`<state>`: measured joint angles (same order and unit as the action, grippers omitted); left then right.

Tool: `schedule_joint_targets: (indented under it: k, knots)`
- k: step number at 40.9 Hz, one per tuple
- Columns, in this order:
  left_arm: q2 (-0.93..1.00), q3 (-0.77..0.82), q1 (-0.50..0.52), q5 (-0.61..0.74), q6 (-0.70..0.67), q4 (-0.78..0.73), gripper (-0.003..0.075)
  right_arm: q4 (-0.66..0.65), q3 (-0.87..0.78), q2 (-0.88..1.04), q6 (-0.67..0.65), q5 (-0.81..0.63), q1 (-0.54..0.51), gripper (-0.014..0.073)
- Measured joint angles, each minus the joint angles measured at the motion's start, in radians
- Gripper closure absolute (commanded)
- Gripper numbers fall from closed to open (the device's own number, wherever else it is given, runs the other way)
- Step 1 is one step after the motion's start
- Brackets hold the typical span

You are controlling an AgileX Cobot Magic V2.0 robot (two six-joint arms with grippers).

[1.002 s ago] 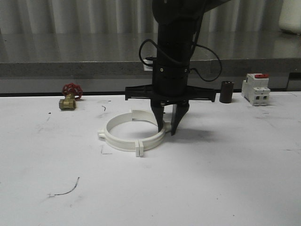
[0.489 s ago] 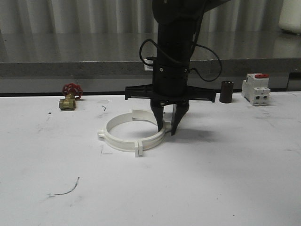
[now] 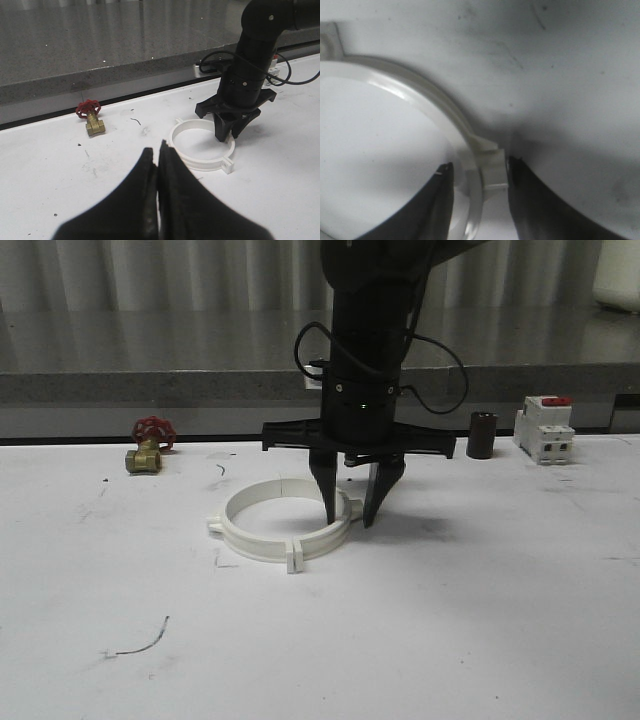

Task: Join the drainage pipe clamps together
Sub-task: 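Open the right gripper and raise it away from the ring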

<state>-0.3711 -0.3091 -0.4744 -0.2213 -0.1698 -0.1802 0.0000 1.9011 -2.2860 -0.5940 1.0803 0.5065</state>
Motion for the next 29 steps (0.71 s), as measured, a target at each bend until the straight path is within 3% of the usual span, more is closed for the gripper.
schedule_joint_targets:
  k: [16, 20, 25, 29]
  knots:
    - [0.0, 0.0, 0.0, 0.0, 0.0, 0.0, 0.0741, 0.0, -0.002, 0.04, -0.015, 0.043, 0.0, 0.0301]
    - [0.0, 0.0, 0.0, 0.0, 0.0, 0.0, 0.0741, -0.006, -0.015, 0.087, 0.005, 0.076, 0.0, 0.042]
    - [0.0, 0.0, 0.0, 0.0, 0.0, 0.0, 0.0741, -0.006, -0.046, 0.142, 0.022, 0.094, 0.0, 0.067]
    - [0.0, 0.0, 0.0, 0.0, 0.0, 0.0, 0.0741, -0.006, -0.094, 0.195, 0.047, 0.096, 0.0, 0.0657]
